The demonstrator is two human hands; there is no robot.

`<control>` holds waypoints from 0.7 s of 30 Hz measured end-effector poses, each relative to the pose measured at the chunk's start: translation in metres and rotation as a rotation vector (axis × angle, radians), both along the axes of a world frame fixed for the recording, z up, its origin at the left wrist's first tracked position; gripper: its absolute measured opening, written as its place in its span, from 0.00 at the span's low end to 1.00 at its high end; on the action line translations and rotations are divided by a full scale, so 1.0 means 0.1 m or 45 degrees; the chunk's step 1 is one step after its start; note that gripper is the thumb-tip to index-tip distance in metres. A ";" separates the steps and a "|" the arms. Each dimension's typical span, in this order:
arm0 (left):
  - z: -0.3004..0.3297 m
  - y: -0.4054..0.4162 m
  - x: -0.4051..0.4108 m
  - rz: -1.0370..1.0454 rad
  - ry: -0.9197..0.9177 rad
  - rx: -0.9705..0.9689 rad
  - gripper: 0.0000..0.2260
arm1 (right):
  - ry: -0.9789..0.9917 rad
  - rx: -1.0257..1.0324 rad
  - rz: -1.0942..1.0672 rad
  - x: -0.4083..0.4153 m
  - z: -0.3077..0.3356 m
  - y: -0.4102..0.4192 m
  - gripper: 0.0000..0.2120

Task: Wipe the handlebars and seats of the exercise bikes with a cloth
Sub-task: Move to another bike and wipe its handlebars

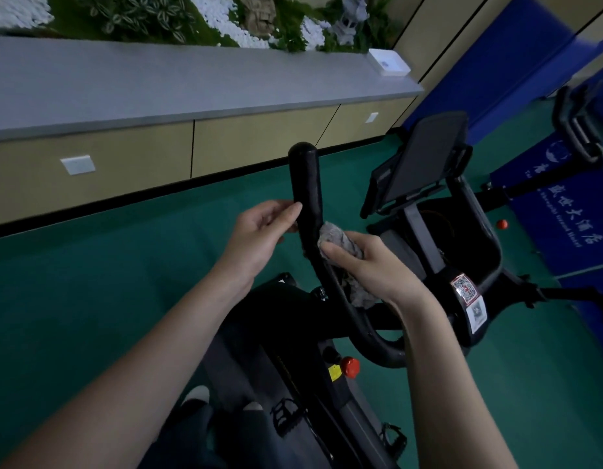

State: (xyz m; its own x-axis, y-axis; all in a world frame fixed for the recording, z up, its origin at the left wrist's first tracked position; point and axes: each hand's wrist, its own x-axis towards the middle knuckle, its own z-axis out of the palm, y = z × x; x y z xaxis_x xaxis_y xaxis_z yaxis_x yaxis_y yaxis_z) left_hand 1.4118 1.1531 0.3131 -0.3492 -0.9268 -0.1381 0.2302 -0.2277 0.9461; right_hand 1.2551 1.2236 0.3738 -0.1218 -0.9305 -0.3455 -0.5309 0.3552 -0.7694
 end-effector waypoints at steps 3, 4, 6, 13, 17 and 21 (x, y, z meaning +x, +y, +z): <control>-0.01 0.02 0.00 -0.005 0.006 -0.069 0.03 | -0.050 0.060 0.019 -0.09 0.00 0.18 0.08; -0.01 0.04 -0.01 -0.001 0.003 -0.069 0.03 | -0.034 0.035 0.012 -0.08 0.00 0.19 0.08; -0.03 0.06 -0.06 0.023 -0.006 -0.063 0.04 | 0.020 -0.036 -0.011 -0.04 -0.01 0.17 0.07; -0.05 0.12 -0.13 0.123 -0.028 -0.046 0.04 | 0.184 -0.008 0.017 -0.03 -0.07 0.29 0.08; -0.05 0.14 -0.15 0.174 -0.045 -0.034 0.04 | 0.482 -0.282 -0.024 0.12 -0.10 0.24 0.12; -0.04 0.19 -0.19 0.215 -0.063 -0.032 0.02 | 0.619 -0.392 0.011 0.26 -0.09 0.09 0.19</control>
